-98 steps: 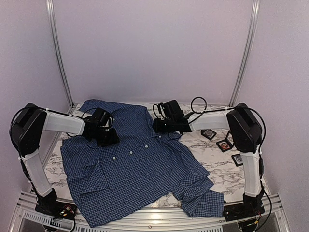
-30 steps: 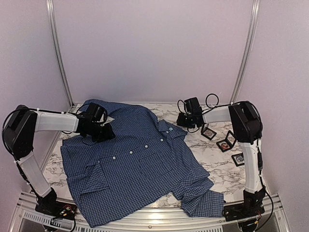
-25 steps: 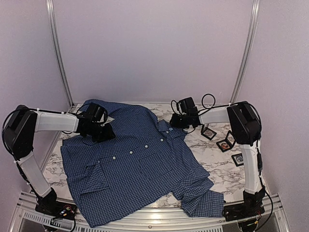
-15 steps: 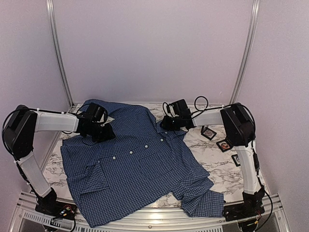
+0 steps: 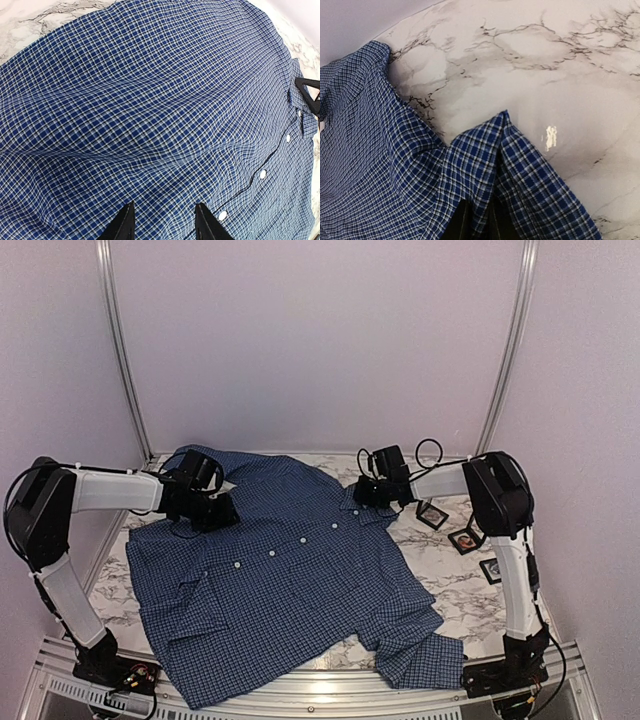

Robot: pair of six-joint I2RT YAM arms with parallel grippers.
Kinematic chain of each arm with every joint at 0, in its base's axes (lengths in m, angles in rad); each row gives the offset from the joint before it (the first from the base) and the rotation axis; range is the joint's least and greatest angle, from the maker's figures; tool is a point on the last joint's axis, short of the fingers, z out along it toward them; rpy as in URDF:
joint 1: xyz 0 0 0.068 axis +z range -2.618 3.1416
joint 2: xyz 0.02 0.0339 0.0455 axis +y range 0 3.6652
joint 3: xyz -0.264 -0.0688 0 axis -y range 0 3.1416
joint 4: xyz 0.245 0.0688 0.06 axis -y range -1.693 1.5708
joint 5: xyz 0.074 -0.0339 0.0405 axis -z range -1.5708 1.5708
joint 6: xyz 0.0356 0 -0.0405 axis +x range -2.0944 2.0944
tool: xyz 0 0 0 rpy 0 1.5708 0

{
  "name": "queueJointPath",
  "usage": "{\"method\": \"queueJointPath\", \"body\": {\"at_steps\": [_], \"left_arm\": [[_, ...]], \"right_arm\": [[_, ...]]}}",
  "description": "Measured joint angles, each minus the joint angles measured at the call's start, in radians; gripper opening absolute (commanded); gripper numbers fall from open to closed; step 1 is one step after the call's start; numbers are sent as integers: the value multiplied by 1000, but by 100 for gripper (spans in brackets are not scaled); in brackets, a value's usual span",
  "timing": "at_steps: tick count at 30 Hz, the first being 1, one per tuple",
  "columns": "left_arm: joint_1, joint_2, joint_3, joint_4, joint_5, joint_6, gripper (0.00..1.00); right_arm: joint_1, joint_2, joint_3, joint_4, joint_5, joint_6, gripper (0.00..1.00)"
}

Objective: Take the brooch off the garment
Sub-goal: Smooth out the flattened clothing at the center of the board.

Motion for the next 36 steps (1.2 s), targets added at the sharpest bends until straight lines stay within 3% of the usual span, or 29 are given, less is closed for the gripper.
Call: {"method": "queueJointPath", "body": {"at_steps": [13,20,24,27,31,36], "left_arm": [[-7,-20,-26,4,34,-27,43],[-145,-161,-187,17,6,-138,44],[-162,-233,-274,21,-59,-214,48],[-124,-280,-287,21,-113,-253,48],[30,-317,-288,61,-134,-280,49],[209,-225,-216,67,-143,-259,48]], "right_arm": [[-21,-13,-27,24,27,38,16],[-22,-13,-27,24,29,32,16],[-29,-25,-44,25,31,17,17],[-45,-47,-76,23,35,6,17],[-64,-60,-94,22,39,-8,17],[-67,-63,-98,23,38,-13,17]]}}
